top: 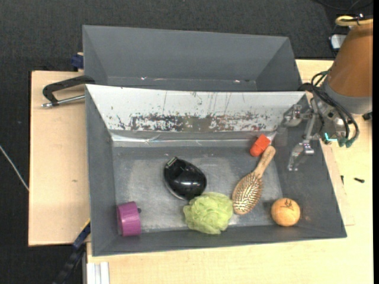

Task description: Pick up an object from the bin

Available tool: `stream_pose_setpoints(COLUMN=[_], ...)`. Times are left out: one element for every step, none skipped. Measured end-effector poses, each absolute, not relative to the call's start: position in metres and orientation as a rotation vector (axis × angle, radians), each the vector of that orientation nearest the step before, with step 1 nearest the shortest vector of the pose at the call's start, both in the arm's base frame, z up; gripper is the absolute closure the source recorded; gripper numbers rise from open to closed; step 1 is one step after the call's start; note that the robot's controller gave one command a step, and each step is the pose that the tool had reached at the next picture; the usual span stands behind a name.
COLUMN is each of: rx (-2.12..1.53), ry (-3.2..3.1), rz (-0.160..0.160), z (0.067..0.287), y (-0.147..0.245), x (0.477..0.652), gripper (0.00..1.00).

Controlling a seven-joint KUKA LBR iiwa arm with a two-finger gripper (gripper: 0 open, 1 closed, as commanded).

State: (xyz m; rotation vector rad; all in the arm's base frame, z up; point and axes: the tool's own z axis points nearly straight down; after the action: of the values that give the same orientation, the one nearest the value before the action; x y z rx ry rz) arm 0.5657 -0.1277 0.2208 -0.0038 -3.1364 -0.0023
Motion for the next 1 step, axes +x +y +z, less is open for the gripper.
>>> stream_pose_setpoints(rx=[-0.001], ry=[-3.144], rz=[0.0], z=[0.225], y=[-0.1273], x=[0.5673], gripper=[0.0])
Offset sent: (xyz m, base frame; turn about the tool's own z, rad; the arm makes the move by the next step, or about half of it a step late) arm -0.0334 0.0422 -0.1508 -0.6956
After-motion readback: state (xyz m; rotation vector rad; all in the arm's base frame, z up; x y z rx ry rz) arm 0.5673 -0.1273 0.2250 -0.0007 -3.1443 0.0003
